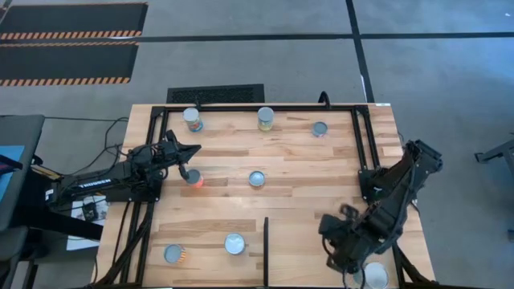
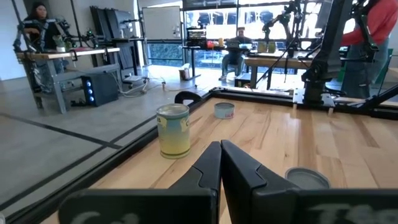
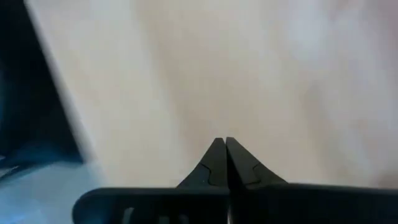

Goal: Pick and place cans onto a shelf
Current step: Put the canned carrots on the shelf

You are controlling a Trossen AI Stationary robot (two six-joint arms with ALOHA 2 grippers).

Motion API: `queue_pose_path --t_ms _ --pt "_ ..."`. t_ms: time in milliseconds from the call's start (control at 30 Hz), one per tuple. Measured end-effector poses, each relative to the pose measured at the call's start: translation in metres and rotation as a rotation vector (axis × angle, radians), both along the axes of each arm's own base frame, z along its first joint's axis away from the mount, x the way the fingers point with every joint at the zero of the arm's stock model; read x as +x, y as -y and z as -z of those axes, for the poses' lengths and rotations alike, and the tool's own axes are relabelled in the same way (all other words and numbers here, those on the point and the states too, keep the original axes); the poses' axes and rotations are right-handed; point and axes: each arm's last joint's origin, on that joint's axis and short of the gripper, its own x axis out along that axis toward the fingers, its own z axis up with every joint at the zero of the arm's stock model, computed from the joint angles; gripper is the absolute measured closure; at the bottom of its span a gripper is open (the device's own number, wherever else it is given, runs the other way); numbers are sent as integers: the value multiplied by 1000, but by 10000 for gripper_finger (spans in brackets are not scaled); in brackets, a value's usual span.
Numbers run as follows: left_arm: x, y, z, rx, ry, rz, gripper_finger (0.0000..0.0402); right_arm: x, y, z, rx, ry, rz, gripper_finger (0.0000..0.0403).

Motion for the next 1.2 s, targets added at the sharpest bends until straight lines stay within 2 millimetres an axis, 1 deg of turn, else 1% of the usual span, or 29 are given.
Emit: queue_pose_path --t_ms 67,133,267,367,467,633,767,833,967,1133,1200 --pt "0 0 0 0 1 0 401 4 9 5 -121 71 -65 401" --pt "0 0 0 0 2 0 401 8 19 13 -204 119 -126 401" --pt "1 0 -1 2 8 -2 402 17 47 34 -268 245 -215 401" --pt "3 -1 -1 -8 -9 -4 401 21 77 49 -278 385 -260 401" --pt "8 -3 0 -24 -58 -4 401 23 112 66 -281 524 -301 402" --pt "18 -6 0 -7 -66 -3 401 17 171 88 -340 726 -323 402" --pt "27 -11 0 -29 -130 -20 401 11 209 102 -351 844 -324 402" --pt "33 -16 -5 -39 -157 -37 401 8 225 111 -335 858 -316 402" --pt "49 -29 -17 -49 -221 -44 401 2 249 122 -348 813 -264 400" --pt "72 -45 -25 -81 -347 4 401 -7 270 132 -365 757 -239 400" --pt "81 -49 -27 -82 -383 31 401 -12 278 137 -363 700 -200 400"
